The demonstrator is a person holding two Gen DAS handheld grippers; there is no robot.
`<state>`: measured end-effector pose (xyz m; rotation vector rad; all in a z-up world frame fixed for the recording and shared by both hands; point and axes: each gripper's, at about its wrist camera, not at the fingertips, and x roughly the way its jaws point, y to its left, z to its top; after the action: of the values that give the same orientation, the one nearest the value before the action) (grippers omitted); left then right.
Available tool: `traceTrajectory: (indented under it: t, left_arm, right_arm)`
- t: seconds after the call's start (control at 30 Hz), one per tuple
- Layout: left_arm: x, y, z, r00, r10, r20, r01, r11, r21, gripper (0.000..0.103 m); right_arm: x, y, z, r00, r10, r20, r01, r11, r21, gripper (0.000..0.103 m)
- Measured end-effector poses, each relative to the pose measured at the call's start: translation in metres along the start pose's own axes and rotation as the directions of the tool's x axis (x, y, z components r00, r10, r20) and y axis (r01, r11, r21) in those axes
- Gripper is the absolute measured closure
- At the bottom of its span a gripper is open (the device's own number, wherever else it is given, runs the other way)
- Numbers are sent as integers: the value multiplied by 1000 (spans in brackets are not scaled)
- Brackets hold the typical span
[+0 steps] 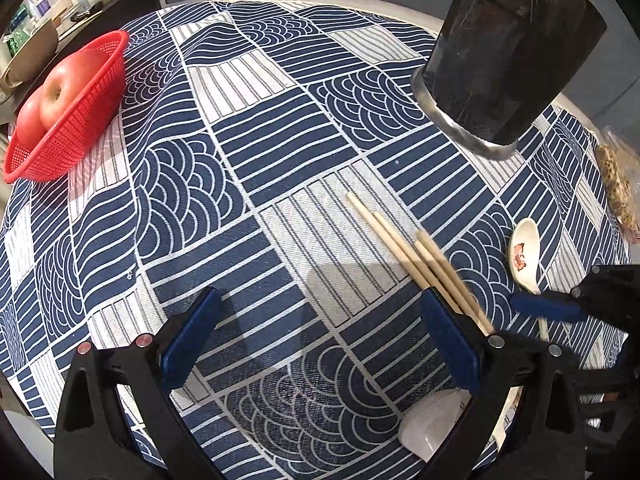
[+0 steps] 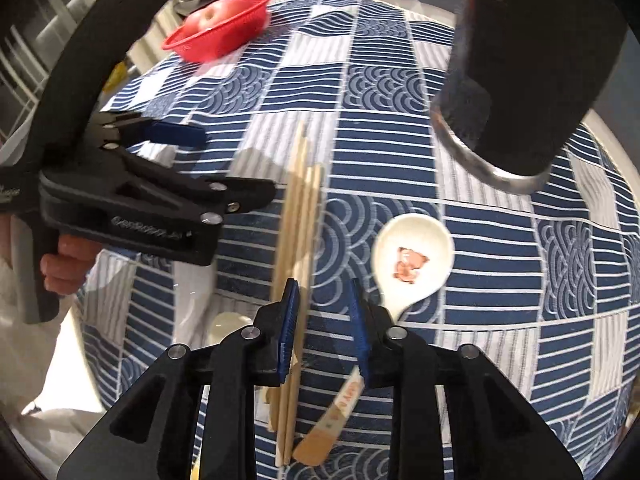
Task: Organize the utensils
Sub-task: 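Grasp a wooden chopstick with the right tool while the left tool grasps another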
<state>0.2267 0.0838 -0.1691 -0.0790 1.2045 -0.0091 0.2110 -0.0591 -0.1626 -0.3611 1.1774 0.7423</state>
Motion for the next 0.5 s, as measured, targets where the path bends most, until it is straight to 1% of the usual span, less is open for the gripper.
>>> traceTrajectory:
  t: [0.07, 0.13, 0.2, 0.23, 0.27, 0.33, 0.37, 0.4, 0.43, 0.47, 0.5]
  left_arm:
    - [1, -3, 2, 1000, -5, 0, 5, 1000, 9, 6]
    - [3, -7, 4, 1000, 9, -4, -9, 1000, 17, 6]
    - [4, -9, 5, 1000, 19, -8, -18, 1000, 16, 6]
    - [4, -10, 6, 1000, 18, -13, -18, 1000, 12, 6]
    - [5, -10, 6, 1000, 20, -24, -20, 1000, 1, 6]
    - [6, -12, 8, 998, 33, -50, -34, 999, -27, 6]
    - [7, -13, 9, 998, 34, -60, -37, 999, -37, 6]
    - [7, -14, 10, 997, 39, -70, -42, 998, -47, 6]
    - [8, -15, 11, 996, 40, -78, -44, 997, -57, 6]
    - [9, -16, 13, 994, 45, -96, -52, 996, -75, 6]
    - [10, -16, 14, 992, 49, -112, -59, 994, -87, 6]
  right_arm:
    - [0, 2, 0, 1000, -7, -5, 7, 1000, -8, 81]
    - [2, 5, 1, 1000, -21, -10, 21, 1000, -12, 80]
    - [4, 14, 1, 997, -69, -15, 69, 997, -45, 79]
    - [5, 21, 0, 994, -107, -11, 105, 991, -87, 79]
    - [5, 23, 0, 993, -114, -11, 113, 989, -94, 79]
    - [5, 16, -1, 996, -89, -20, 88, 994, -58, 79]
    - [4, 14, -1, 995, -92, -25, 91, 995, -50, 79]
    - [4, 15, -2, 993, -110, -30, 108, 993, -56, 79]
    - [4, 17, -3, 991, -134, -29, 132, 989, -69, 75]
    - [3, 18, -5, 988, -154, -23, 152, 986, -74, 73]
    - [3, 17, -7, 988, -151, -18, 149, 987, -59, 73]
